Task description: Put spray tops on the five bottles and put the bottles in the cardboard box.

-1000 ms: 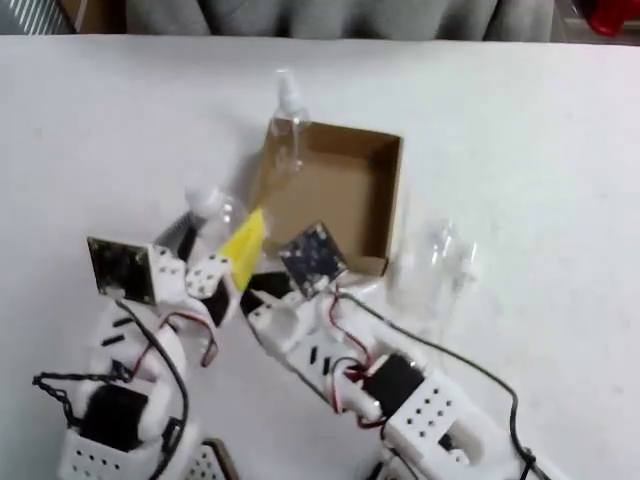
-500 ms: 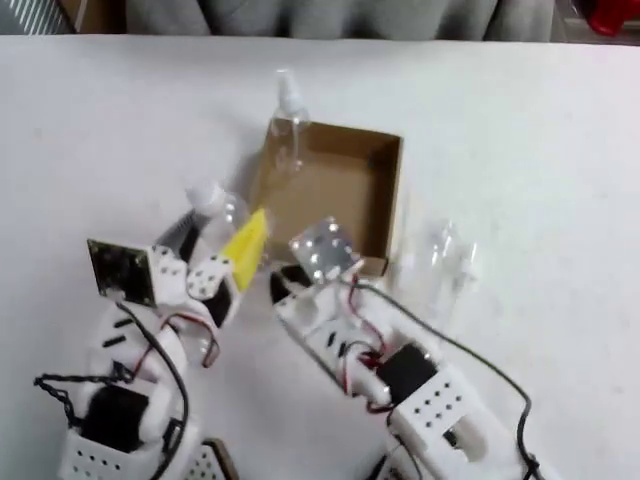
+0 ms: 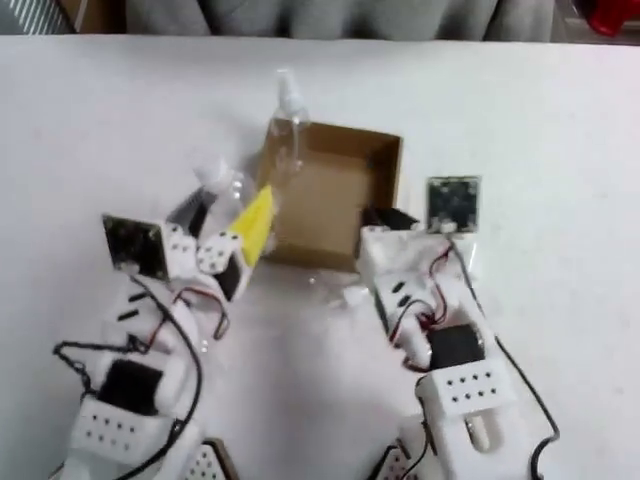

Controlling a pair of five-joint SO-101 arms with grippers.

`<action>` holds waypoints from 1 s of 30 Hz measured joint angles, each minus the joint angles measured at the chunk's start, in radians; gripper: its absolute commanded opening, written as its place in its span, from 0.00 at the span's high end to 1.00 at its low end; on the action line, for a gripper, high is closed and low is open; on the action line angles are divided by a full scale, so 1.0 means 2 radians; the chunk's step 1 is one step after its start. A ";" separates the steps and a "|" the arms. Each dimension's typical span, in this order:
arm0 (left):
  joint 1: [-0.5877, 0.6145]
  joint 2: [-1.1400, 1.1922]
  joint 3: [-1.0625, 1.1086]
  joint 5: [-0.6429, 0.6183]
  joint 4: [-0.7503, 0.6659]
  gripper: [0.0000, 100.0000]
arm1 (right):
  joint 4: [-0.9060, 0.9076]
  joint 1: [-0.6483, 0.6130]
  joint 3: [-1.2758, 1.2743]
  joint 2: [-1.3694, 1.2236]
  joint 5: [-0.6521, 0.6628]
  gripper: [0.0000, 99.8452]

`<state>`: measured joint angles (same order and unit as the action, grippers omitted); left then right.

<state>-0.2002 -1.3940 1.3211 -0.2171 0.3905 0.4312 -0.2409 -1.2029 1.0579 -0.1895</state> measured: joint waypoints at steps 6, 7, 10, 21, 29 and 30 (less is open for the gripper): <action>0.000 0.081 0.001 0.000 -0.091 0.98 | -0.002 0.014 0.000 0.000 -0.011 0.98; 0.000 0.094 0.001 0.000 -0.106 0.98 | -0.002 0.014 0.000 0.000 -0.011 0.98; 0.000 0.129 0.001 0.000 -0.157 0.98 | -0.010 0.015 0.003 -0.025 -0.011 0.98; 0.000 0.281 0.001 0.001 -0.351 0.98 | -0.048 0.035 0.054 -0.178 -0.012 0.98; 0.008 0.429 -0.011 0.001 -0.443 0.98 | -0.048 0.041 0.065 -0.193 -0.012 0.98; 0.009 0.446 -0.017 0.001 -0.453 0.98 | -0.048 0.041 0.065 -0.193 -0.012 0.98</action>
<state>-0.1818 -0.5010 1.2873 -0.2156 -0.5163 0.3345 -0.1580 -1.0725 0.6728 -0.2125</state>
